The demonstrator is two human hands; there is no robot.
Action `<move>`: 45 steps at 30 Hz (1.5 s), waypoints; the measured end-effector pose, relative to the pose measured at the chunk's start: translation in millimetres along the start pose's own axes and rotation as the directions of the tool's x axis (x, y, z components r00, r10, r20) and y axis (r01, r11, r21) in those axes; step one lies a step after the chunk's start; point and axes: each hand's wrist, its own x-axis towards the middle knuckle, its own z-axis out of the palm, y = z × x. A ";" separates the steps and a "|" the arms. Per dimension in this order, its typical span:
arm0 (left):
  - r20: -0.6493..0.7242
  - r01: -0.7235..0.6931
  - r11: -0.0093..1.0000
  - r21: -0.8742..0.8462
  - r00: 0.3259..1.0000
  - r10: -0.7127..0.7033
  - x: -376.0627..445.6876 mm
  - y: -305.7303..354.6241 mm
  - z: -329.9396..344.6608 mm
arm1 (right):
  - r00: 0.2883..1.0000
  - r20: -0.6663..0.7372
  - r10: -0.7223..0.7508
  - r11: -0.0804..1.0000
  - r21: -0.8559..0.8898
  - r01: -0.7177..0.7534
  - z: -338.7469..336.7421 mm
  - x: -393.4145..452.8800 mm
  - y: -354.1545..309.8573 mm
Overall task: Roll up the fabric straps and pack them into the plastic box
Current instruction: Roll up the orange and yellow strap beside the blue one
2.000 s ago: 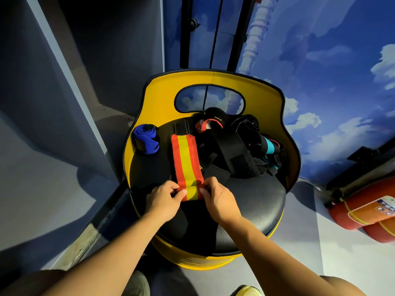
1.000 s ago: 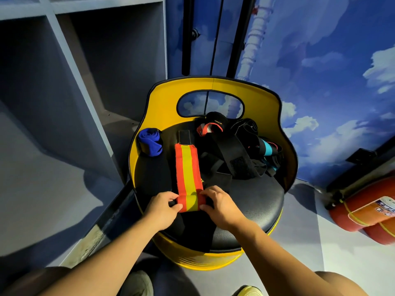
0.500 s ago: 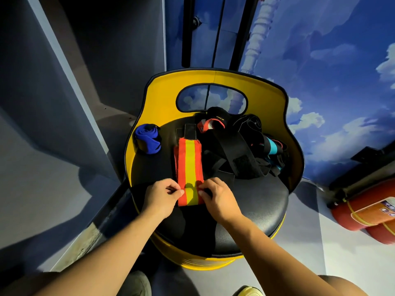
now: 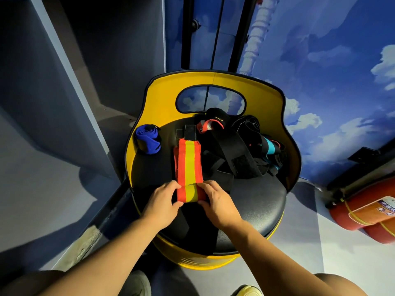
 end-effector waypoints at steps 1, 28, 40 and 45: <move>0.016 0.007 1.000 -0.021 1.000 -0.006 1.6 -2.3 -3.1 | 1.000 -0.009 0.010 1.000 0.028 -0.010 -3.2 -0.1 -1.4; -0.073 0.298 0.857 -0.420 0.930 -0.359 46.5 1.4 -4.8 | 0.980 -0.057 0.190 0.969 0.174 -0.178 1.0 38.2 -2.6; 0.127 0.415 0.664 -0.622 0.890 -0.438 47.9 -1.3 -5.1 | 0.914 0.058 0.402 0.791 0.481 -0.378 -1.1 44.5 -10.1; 0.174 0.435 0.673 -0.598 0.890 -0.421 45.1 -5.4 -7.7 | 0.926 0.060 0.374 0.840 0.402 -0.365 -2.3 44.3 -12.4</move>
